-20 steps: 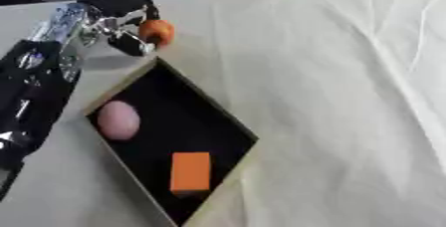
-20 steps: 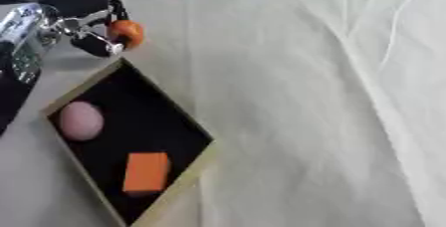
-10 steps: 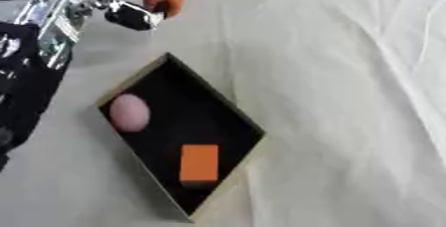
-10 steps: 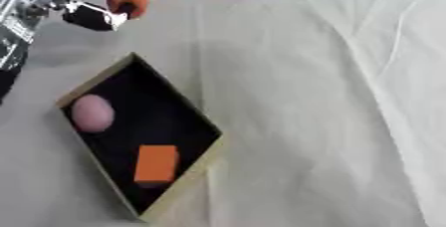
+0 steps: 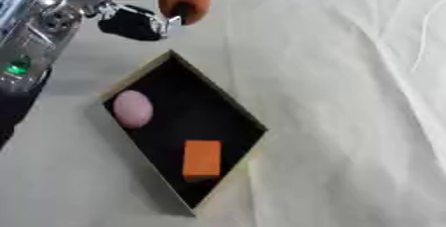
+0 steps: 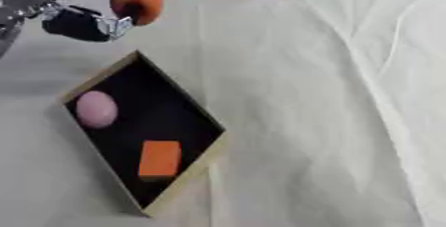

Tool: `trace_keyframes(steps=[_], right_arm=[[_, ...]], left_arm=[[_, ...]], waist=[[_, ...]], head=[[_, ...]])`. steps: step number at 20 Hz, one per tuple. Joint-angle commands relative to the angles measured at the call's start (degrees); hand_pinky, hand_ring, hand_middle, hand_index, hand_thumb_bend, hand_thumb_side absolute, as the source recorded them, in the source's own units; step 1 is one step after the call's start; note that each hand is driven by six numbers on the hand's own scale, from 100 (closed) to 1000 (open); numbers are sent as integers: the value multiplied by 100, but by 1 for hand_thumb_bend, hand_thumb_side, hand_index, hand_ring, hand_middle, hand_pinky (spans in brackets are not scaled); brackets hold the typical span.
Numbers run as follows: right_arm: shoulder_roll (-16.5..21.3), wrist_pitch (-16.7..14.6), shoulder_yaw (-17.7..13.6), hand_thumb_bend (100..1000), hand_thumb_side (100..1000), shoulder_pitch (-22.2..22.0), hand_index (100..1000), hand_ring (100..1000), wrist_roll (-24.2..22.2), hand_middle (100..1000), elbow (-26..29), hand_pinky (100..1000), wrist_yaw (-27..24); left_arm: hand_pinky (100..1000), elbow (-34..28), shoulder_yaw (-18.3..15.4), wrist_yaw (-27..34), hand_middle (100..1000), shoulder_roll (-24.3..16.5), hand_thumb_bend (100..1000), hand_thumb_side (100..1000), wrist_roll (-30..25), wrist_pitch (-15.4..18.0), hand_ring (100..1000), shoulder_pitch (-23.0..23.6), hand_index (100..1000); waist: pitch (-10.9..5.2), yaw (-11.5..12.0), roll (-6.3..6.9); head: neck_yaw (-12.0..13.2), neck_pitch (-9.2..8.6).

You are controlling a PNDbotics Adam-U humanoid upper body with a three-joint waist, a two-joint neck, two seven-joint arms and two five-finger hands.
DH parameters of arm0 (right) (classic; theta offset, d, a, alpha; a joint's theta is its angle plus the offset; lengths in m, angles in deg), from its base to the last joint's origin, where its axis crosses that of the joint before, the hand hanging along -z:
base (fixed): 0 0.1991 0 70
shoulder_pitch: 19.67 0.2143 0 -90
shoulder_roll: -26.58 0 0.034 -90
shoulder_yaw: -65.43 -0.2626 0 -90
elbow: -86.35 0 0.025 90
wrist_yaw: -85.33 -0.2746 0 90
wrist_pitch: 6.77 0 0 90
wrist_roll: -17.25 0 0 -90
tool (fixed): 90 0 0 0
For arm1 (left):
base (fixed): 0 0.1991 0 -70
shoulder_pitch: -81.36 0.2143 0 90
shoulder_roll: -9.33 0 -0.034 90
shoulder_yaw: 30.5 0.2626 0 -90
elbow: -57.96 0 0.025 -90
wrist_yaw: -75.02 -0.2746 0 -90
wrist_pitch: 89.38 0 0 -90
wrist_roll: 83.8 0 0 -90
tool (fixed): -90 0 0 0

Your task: Pick up objects on the table and place them in the box.

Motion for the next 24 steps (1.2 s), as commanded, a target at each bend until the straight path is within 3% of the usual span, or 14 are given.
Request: trace_keyframes(steps=[1,4,10,24], right_arm=[[75,12,-76,100,676,49,775,826,26,656,83,882,37],[59,18,-73,100,675,51,775,826,29,656,83,881,46],[25,25,-81,100,673,44,774,826,48,657,83,881,54],[-37,36,-92,100,679,24,773,824,66,655,83,881,42]], left_arm=[[399,-738,72,229,613,-403,100,437,-34,-201,541,86,636],[403,-1050,179,453,617,-597,100,435,16,-317,543,296,638],[402,-1092,382,582,615,-849,100,415,227,-184,549,620,637],[405,-1093,648,31,617,-637,100,402,313,-294,551,1062,641]], waist=[[-185,27,-16],[-208,49,-24],[-240,75,-52],[-224,65,-139]], head=[[-32,42],[-49,48],[-78,54],[-39,80]])
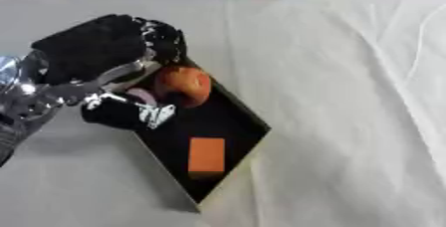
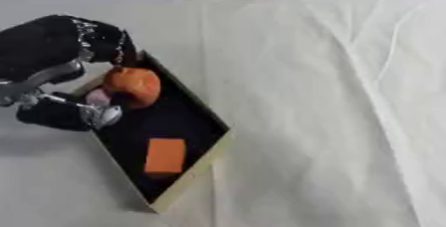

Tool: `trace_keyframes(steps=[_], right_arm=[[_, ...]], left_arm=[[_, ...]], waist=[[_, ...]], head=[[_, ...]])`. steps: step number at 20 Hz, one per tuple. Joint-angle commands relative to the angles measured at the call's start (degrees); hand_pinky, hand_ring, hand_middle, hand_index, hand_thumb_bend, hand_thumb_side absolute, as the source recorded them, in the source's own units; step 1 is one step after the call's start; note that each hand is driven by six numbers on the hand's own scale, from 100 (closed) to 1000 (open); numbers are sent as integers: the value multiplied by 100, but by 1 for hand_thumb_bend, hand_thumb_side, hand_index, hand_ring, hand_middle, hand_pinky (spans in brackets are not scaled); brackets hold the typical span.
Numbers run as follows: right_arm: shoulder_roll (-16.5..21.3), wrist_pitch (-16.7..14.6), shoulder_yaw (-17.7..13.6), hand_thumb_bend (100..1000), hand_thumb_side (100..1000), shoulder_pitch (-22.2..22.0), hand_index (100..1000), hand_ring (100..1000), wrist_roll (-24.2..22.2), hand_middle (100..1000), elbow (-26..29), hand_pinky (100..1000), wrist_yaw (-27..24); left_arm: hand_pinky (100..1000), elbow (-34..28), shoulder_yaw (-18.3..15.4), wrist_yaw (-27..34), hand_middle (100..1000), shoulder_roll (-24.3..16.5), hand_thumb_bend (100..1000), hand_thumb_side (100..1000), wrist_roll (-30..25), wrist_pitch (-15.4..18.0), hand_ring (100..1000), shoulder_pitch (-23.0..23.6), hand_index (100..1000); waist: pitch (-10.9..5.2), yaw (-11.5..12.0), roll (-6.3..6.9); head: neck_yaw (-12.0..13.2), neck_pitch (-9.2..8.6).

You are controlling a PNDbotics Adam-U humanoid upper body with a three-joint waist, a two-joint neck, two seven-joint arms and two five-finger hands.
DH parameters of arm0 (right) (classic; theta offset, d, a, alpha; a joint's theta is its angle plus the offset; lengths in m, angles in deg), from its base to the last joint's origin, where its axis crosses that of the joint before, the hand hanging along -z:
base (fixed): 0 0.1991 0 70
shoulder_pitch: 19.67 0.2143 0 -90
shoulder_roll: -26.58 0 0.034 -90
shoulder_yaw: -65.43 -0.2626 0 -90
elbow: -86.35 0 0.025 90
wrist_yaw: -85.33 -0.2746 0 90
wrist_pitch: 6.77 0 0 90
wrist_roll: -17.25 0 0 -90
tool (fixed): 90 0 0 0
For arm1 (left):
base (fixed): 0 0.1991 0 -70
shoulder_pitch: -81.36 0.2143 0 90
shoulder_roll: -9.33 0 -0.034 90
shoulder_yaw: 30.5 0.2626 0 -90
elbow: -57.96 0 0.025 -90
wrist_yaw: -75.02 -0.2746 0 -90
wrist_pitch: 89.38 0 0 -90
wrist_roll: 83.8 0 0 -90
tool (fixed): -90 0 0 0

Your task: Pick up objects on the table and place them in the box.

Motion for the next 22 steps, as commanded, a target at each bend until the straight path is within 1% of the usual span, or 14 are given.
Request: trace_keyframes(steps=[1,5,6,7,10,11,15,16,17,18,19,20,21,22], right_arm=[[77,18,-91,100,679,37,773,824,31,654,83,881,16],[57,26,-103,100,680,24,773,824,38,653,83,881,12],[54,28,-105,100,680,24,773,824,39,652,83,881,12],[49,30,-106,100,680,24,773,824,41,652,83,881,9],[34,34,-108,100,680,25,773,824,42,652,83,882,4],[31,36,-107,100,682,25,773,824,41,651,83,882,4],[27,37,-110,100,683,23,773,826,42,651,83,882,7],[25,37,-110,100,684,22,773,826,42,650,83,882,8],[23,39,-111,100,683,21,772,826,41,649,83,882,8],[18,41,-112,100,682,18,771,826,40,649,83,882,9],[16,45,-115,100,684,15,772,826,40,648,83,882,9],[16,48,-119,100,685,11,772,826,42,648,83,882,9],[17,50,-122,100,684,8,772,826,45,648,83,882,10],[16,50,-125,100,684,6,772,826,48,648,83,882,11]], left_arm=[[408,-92,14,-99,619,-7,100,398,-23,-73,554,0,644],[436,-92,98,-188,636,60,100,386,-166,-151,576,97,666],[447,-92,123,-216,645,69,100,326,-223,-147,587,116,678],[451,-91,144,-247,648,77,100,396,-294,-143,591,134,683],[473,-36,183,-346,665,121,100,414,-513,-110,611,164,711],[485,-1,193,-393,679,135,100,424,-587,-89,626,169,750],[507,89,210,-640,705,178,100,460,-795,-35,655,171,807],[510,98,215,-677,712,186,100,478,-837,-20,663,172,817],[530,105,217,-706,726,193,100,525,-884,-5,684,173,847],[535,109,214,-737,730,204,100,548,-945,11,689,177,858],[547,109,202,-761,749,215,100,665,-1006,19,705,182,894],[552,97,178,-787,757,222,140,708,-1062,13,712,187,906],[558,70,141,-822,766,225,205,761,-1098,-3,721,190,910],[559,32,99,-860,766,225,217,769,-1108,-26,721,194,905]], waist=[[-130,-8,-11],[-125,-22,-18],[-124,-24,-18],[-125,-26,-17],[-126,-33,-16],[-127,-36,-15],[-128,-41,-11],[-128,-40,-10],[-129,-40,-9],[-130,-39,-8],[-130,-38,-9],[-131,-37,-10],[-133,-35,-11],[-135,-32,-12]], head=[[21,27],[37,20],[39,21],[42,23],[47,23],[48,25],[48,31],[49,32],[50,36],[50,41],[47,47],[43,55],[37,62],[29,66]])
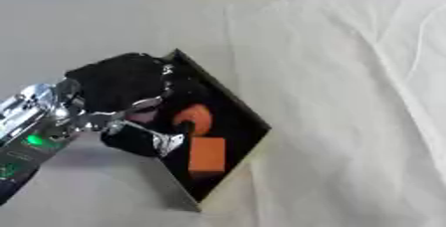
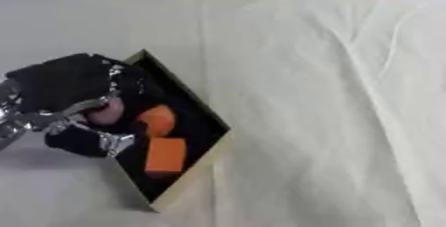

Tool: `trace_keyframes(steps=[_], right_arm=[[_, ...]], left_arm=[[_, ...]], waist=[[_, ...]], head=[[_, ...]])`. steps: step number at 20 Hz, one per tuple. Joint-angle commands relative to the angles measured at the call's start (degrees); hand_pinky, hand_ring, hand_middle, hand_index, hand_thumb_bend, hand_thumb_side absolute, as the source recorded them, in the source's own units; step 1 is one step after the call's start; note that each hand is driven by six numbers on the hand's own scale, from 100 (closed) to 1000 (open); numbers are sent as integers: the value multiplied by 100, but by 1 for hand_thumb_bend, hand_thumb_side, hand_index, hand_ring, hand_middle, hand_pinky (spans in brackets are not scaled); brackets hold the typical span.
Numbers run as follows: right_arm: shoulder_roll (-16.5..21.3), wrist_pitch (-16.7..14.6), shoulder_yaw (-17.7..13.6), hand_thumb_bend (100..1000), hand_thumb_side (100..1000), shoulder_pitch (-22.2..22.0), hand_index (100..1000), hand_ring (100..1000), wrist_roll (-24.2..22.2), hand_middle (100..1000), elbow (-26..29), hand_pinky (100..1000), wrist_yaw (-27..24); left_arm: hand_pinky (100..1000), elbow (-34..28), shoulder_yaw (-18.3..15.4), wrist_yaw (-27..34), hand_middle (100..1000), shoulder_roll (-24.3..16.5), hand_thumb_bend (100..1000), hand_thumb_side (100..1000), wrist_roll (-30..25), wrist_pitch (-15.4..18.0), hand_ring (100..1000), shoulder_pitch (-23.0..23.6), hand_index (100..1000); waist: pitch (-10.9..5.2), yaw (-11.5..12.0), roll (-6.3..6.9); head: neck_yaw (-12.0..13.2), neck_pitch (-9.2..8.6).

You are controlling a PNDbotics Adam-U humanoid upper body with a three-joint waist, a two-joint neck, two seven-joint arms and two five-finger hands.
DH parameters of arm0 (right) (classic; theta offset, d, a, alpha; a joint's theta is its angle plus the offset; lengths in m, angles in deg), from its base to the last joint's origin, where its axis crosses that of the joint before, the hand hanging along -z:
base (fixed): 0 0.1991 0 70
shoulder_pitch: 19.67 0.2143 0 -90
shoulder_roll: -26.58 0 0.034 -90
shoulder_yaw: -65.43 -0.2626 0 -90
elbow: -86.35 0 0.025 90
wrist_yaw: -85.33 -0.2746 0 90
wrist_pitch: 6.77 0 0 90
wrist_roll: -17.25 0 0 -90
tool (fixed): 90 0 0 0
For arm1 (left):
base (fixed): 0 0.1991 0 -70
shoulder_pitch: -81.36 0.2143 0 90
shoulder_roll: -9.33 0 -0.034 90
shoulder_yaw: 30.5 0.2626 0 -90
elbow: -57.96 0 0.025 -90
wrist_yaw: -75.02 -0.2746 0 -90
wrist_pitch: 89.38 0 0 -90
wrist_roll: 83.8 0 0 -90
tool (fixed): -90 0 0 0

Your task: Pick up objects on the table and place them in the box.

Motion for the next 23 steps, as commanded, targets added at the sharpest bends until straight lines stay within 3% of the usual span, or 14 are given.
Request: trace_keyframes(steps=[1,7,13,18,23], right_arm=[[96,12,-92,100,684,43,772,826,19,648,83,882,12],[91,8,-96,100,680,49,771,826,39,649,83,881,17],[91,-23,-87,100,679,64,770,827,54,650,83,880,28],[58,-97,-82,100,686,92,767,828,74,651,83,880,35],[-30,-271,-60,100,722,105,769,831,65,654,83,883,-12]], left_arm=[[557,-143,-175,-123,762,-61,203,761,-62,-50,716,-33,899],[534,-219,-475,-100,741,-49,100,665,544,-64,680,-63,877],[526,-220,-1087,347,735,-65,100,556,1975,89,639,41,844],[531,-221,-1833,1176,733,29,100,625,3541,121,624,478,815],[539,-221,-2655,2014,730,441,100,683,4940,96,617,1110,812]], waist=[[-137,11,2],[-162,45,2],[-221,119,22],[-265,180,42],[-288,242,54]], head=[[-22,59],[-76,56],[-174,54],[-218,43],[-181,13]])
